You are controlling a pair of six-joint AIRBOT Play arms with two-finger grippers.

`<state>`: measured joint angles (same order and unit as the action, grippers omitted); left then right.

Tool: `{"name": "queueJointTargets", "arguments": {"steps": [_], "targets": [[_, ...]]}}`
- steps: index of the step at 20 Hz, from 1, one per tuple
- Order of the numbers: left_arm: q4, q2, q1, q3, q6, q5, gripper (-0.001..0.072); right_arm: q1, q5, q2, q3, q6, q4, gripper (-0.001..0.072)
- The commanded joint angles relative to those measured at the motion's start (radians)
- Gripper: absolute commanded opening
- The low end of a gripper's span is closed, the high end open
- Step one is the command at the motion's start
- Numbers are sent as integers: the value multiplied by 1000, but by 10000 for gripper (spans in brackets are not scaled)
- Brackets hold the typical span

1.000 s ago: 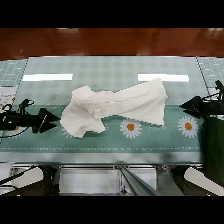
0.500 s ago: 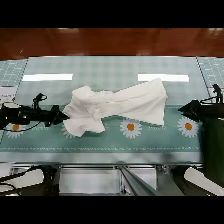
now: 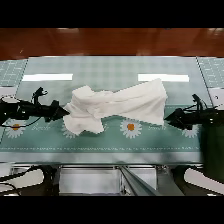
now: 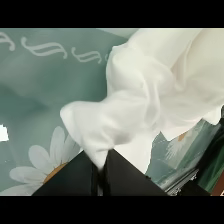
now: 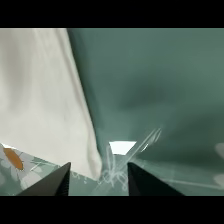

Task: Fold the shirts.

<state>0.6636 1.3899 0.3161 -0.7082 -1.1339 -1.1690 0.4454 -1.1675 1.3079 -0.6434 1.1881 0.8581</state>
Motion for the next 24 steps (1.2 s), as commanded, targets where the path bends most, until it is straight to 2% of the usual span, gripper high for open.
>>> {"name": "queueJointTargets", "arguments": {"steps": [1,3,4,6,10,15,20,24], "targets": [[-10,0,-2,-3,0,3,26,-111,52,72,-18,3,-49,406],[-10,0,-9,-3,1,7,26,-168,82,105,-52,8,-98,405],[-10,0,-13,-3,1,11,26,-192,101,119,-73,8,-128,373],[-14,0,-18,-3,0,15,26,-230,125,129,-117,-13,-169,32],[-38,-63,5,-93,0,-22,25,-217,-44,102,-333,-21,-159,25],[-307,-287,37,-407,-14,8,25,-179,-93,-53,-837,94,-72,25],[-310,-506,54,-724,-30,175,25,-179,-111,-183,-1306,165,31,25],[-291,-673,175,-850,-29,186,25,-179,-103,-369,-1406,182,140,25]]}}
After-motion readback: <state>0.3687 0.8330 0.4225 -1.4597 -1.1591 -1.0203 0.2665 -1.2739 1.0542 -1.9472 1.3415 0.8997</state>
